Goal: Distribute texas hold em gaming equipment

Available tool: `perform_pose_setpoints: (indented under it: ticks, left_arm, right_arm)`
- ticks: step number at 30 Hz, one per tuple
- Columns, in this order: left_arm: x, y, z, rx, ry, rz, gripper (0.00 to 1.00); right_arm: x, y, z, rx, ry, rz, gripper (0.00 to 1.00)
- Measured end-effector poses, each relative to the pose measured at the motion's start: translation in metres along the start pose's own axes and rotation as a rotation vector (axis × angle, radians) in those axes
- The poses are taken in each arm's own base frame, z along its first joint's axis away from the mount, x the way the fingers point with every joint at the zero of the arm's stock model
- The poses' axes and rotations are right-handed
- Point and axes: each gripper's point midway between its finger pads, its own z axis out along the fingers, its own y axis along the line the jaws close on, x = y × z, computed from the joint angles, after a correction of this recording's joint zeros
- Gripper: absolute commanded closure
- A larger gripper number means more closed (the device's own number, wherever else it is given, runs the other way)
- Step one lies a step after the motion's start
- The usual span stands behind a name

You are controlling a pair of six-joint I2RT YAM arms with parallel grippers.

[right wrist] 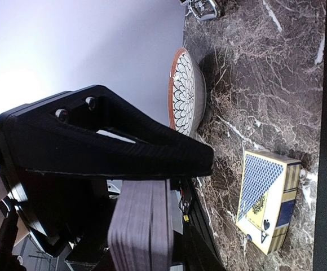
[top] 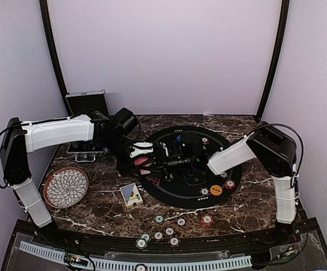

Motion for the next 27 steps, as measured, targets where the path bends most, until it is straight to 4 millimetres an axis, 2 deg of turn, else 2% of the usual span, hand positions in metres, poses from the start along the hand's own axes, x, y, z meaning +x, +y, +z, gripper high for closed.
perform_pose_setpoints:
  ticks: [4,9,11,16,19,20,27]
  left_arm:
    - [0.005,0.000,0.003,0.004,0.028,-0.002,0.63]
    - [0.010,0.003,0.008,0.013,0.077,0.000,0.63]
    - [0.013,0.004,0.012,0.023,0.102,-0.001,0.57]
    - [0.016,0.005,0.014,0.030,0.128,-0.007,0.21]
    - [0.014,0.005,0.012,0.029,0.127,-0.005,0.14]
    - [0.014,0.005,0.011,0.028,0.125,-0.005,0.08]
    - [0.011,0.003,0.007,0.034,0.108,0.006,0.05]
  right_arm:
    - [-0.001,0.000,0.001,-0.007,-0.005,0.012,0.98]
    - [-0.004,-0.007,0.004,-0.046,-0.012,0.039,1.00]
    - [-0.007,-0.013,0.004,-0.061,-0.019,0.054,1.00]
    - [-0.006,-0.015,0.004,-0.092,-0.022,0.073,1.00]
    - [-0.005,-0.013,0.002,-0.105,-0.023,0.081,1.00]
    - [-0.005,-0.014,0.002,-0.105,-0.023,0.086,1.00]
    - [-0.001,-0.020,-0.002,-0.104,-0.023,0.131,1.00]
